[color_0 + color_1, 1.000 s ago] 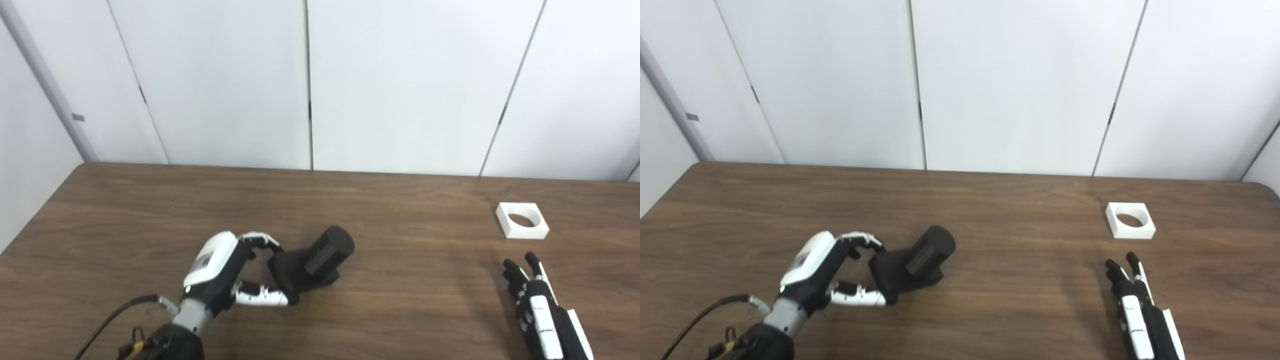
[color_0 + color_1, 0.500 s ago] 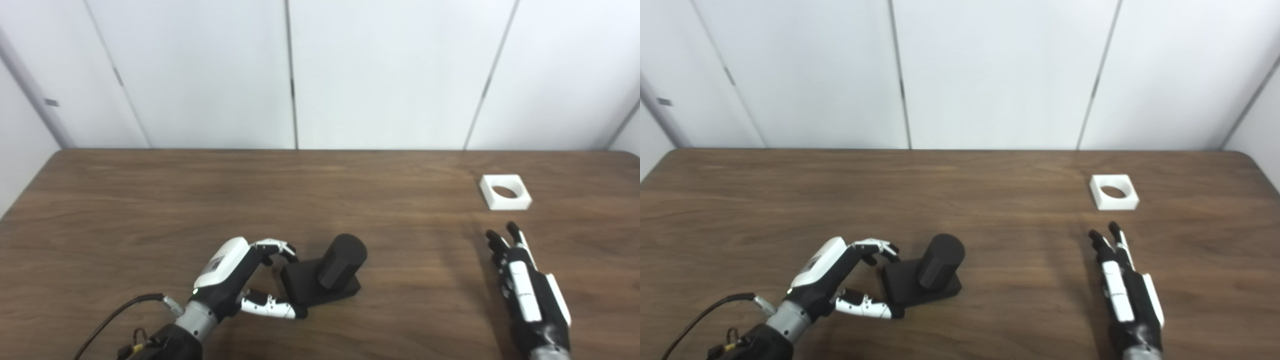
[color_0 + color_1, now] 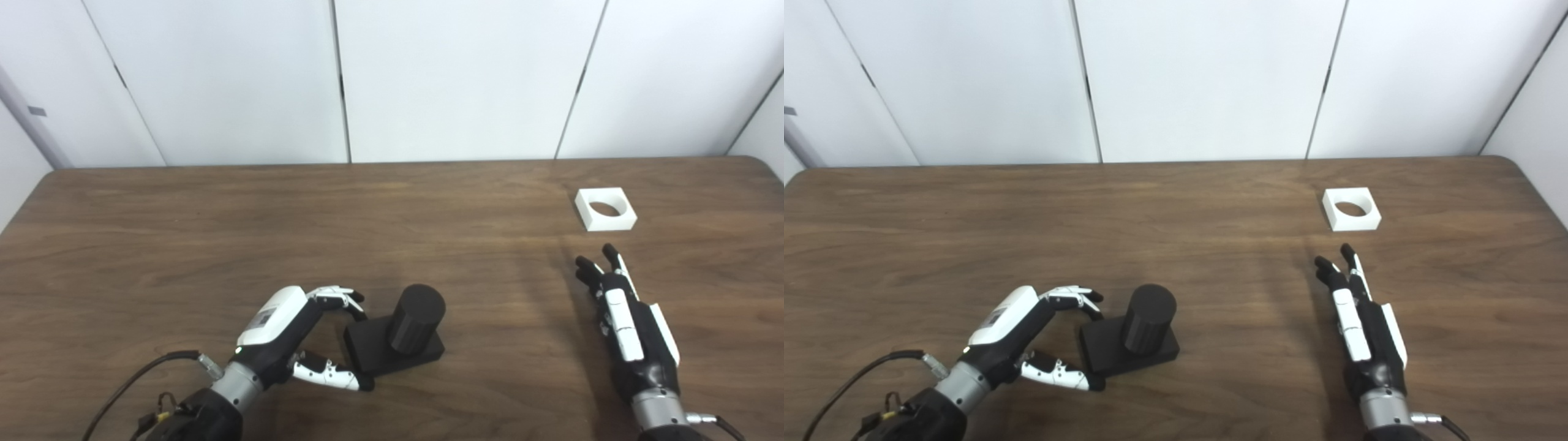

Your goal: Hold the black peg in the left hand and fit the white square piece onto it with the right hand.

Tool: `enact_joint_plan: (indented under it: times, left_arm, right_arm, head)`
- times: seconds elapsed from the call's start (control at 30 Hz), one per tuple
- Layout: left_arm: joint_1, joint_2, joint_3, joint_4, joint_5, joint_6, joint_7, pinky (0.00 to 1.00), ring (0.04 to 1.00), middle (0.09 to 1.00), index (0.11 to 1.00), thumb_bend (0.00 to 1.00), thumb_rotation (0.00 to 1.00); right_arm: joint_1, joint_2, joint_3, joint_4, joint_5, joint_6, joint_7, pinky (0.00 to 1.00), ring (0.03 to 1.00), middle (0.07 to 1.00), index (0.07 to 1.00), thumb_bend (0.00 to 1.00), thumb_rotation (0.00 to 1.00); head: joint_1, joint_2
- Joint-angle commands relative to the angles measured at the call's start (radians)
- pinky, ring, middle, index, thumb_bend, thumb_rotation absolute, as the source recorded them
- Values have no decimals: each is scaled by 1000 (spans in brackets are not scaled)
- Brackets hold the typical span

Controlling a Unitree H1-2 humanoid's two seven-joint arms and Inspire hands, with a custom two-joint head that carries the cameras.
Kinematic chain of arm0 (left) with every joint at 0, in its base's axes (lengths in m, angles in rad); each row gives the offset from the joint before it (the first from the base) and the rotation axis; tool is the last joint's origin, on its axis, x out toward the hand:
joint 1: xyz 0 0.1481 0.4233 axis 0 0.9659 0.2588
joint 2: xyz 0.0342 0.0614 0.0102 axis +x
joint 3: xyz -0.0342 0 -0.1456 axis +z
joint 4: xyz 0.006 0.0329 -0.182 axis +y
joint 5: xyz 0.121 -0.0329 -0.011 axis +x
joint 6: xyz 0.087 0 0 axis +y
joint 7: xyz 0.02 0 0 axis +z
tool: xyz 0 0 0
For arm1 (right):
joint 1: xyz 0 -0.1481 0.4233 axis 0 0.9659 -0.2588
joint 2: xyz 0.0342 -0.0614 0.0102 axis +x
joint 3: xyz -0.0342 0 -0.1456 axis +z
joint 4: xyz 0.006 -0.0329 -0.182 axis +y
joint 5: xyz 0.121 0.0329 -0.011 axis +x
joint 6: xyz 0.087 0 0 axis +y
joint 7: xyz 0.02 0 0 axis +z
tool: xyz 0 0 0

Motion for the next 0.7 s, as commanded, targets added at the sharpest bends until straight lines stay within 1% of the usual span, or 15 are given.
enact_joint_plan:
  times: [0.0,0.07,0.1,0.27,0.4,0.53,0.67]
  left_arm:
    - [-3,17,-44,48,48,10,-51,893,887,819,491,504,49]
    - [-9,25,-70,61,118,2,-40,969,890,813,491,505,52]
    - [-12,26,-82,67,160,-1,-30,985,888,808,491,505,54]
    - [-22,17,-114,102,292,-4,8,1000,886,805,491,506,54]
    - [-40,17,-129,130,327,-19,32,1000,883,808,492,504,53]
    - [-65,20,-139,157,318,-59,52,1000,885,807,492,504,53]
    - [-81,21,-143,184,305,-93,57,1000,891,810,492,504,55]
  right_arm:
    - [-7,56,7,-25,-6,11,0,1000,906,886,998,598,890]
    - [-8,56,7,-29,-3,14,0,1000,902,884,997,614,887]
    - [-9,57,7,-30,0,14,0,1000,905,886,998,618,884]
    - [-9,59,10,-35,3,21,-1,1000,906,884,1000,618,881]
    - [-7,59,13,-47,0,35,-2,1000,901,879,1000,633,880]
    - [-7,61,15,-50,-2,35,-7,1000,898,874,998,637,874]
    - [-6,58,18,-57,-5,40,-10,1000,894,872,1000,645,875]
  head:
    - [-1,1]
    - [-2,6]
    - [-2,6]
    - [2,11]
    - [0,13]
    - [-4,18]
    - [-5,22]
